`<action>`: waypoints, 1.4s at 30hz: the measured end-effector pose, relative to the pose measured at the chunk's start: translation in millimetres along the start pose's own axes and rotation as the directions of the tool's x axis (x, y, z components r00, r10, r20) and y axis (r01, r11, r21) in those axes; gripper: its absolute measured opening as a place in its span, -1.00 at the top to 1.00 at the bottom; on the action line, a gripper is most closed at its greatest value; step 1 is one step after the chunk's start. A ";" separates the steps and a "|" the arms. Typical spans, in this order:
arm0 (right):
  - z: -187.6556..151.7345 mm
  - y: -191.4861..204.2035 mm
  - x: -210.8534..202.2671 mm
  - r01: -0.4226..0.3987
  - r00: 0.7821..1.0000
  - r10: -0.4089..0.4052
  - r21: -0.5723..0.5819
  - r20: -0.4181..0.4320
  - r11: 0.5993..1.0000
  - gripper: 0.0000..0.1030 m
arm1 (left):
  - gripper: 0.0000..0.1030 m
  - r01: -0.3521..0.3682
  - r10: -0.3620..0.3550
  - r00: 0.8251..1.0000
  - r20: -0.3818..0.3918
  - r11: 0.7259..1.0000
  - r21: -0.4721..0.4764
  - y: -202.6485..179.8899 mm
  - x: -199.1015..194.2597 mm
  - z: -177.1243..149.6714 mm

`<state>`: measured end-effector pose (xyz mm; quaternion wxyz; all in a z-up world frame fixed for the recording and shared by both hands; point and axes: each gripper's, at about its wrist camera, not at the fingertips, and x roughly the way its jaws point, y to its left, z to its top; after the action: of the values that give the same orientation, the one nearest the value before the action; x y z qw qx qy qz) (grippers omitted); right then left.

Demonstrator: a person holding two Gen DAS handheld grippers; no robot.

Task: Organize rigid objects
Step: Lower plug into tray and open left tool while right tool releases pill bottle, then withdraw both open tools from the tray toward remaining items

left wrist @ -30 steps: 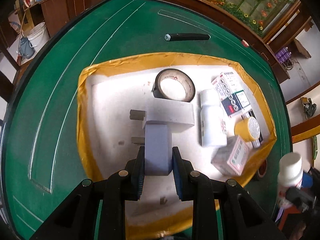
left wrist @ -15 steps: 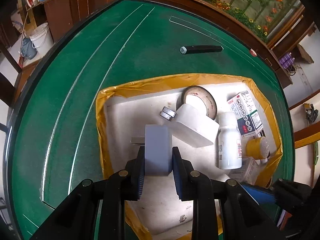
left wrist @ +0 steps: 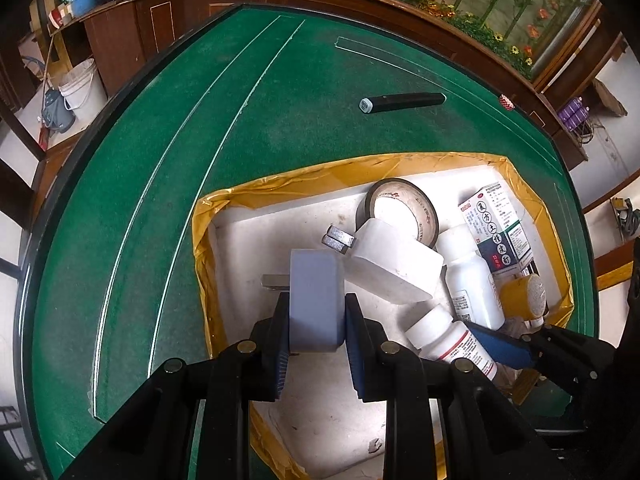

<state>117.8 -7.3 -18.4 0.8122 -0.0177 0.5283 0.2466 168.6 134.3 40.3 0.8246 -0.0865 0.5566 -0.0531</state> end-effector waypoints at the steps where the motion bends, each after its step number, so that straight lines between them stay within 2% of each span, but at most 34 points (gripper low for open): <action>1: -0.4 -0.5 -0.2 0.000 1.000 0.000 0.000 0.002 1.000 0.33 | 0.51 -0.003 0.003 1.000 0.001 1.000 0.000 -0.2 -0.3 -0.3; 4: -2.6 -1.0 -4.9 0.000 1.000 0.000 0.009 0.012 1.000 0.33 | 0.51 -0.014 0.014 1.000 -0.001 1.000 -0.002 -1.4 -0.6 -0.7; 5: -3.4 -2.1 -6.4 -0.011 1.000 0.010 0.016 0.017 1.000 0.23 | 0.50 -0.022 0.022 1.000 0.000 1.000 -0.006 -1.4 -0.8 -1.0; 6: -5.1 -1.6 -9.2 -0.016 1.000 0.016 0.019 0.023 1.000 0.12 | 0.38 -0.029 0.029 1.000 -0.001 0.999 -0.013 -1.2 -1.0 -1.3; 7: -6.3 -1.8 -13.0 -0.019 0.999 0.018 0.021 0.035 1.000 -0.09 | 0.26 -0.032 0.032 0.999 -0.001 0.999 -0.023 -0.4 -1.9 -2.2; 8: -7.8 -1.9 -18.0 -0.019 0.999 0.018 0.019 0.051 1.000 -0.19 | -0.05 -0.021 0.022 1.000 0.002 0.999 -0.041 0.9 -3.6 -2.9; 11: -12.8 -2.3 -39.4 -0.013 0.994 0.012 0.009 0.107 1.000 -0.19 | -0.27 0.018 -0.015 0.999 0.033 0.997 -0.072 0.7 -15.1 -6.0; 13: -22.3 -5.4 -62.0 -0.004 0.984 0.003 0.003 0.177 1.000 -0.21 | -0.34 0.027 -0.022 0.998 0.066 0.997 -0.069 -3.9 -27.2 -8.9; 16: -53.2 -12.0 -106.2 0.057 0.947 -0.049 -0.015 0.316 0.998 -0.43 | -0.35 0.034 -0.029 0.995 0.093 0.998 -0.051 -14.3 -43.4 -16.3; 17: -70.8 -12.3 -122.9 0.117 0.923 -0.095 -0.036 0.373 0.992 -0.49 | -0.39 0.031 -0.026 0.995 0.098 0.999 -0.044 -17.4 -47.5 -19.5; 20: -114.6 -15.7 -146.7 0.264 0.869 -0.208 -0.065 0.449 0.962 -0.58 | -0.46 0.008 -0.006 0.995 0.102 1.000 -0.016 -33.1 -61.7 -37.8; 22: -146.1 -23.2 -153.6 0.333 0.848 -0.267 -0.069 0.458 0.940 -0.59 | -0.48 -0.013 0.013 0.997 0.082 1.000 -0.003 -42.2 -65.0 -51.4; 24: -174.8 -36.1 -153.8 0.386 0.843 -0.317 -0.077 0.435 0.919 -0.60 | -0.49 -0.037 0.036 0.998 0.054 0.999 0.008 -50.5 -64.7 -64.6; 26: -200.1 -48.8 -154.3 0.440 0.828 -0.371 -0.078 0.420 0.895 -0.59 | -0.49 -0.067 0.066 0.998 0.020 0.998 0.020 -61.5 -62.7 -81.9; 28: -213.9 -59.9 -157.0 0.459 0.820 -0.392 -0.070 0.417 0.886 -0.59 | -0.49 -0.082 0.082 0.997 0.004 0.996 0.022 -72.4 -61.9 -96.8; 31: -233.2 -84.7 -164.0 0.463 0.816 -0.410 -0.036 0.407 0.886 -0.59 | -0.49 -0.094 0.094 0.996 0.001 0.995 0.034 -91.2 -62.7 -114.1; 35: -249.4 -109.2 -166.1 0.453 0.825 -0.415 -0.009 0.384 0.891 -0.59 | -0.49 -0.093 0.092 0.995 0.027 0.995 0.047 -109.3 -66.5 -132.0; 40: -257.9 -119.4 -160.6 0.422 0.847 -0.375 -0.047 0.377 0.906 -0.59 | -0.49 -0.094 0.094 0.995 0.035 0.995 0.023 -114.4 -71.0 -145.8; 42: -258.2 -122.0 -158.1 0.394 0.864 -0.353 -0.044 0.359 0.918 -0.59 | -0.49 -0.098 0.097 0.995 0.035 0.995 0.011 -113.8 -71.4 -149.6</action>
<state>-100.9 -249.5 -23.5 0.9218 -0.1235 0.3493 0.1141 4.1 23.5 73.5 0.8362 -0.0548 0.5455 -0.0149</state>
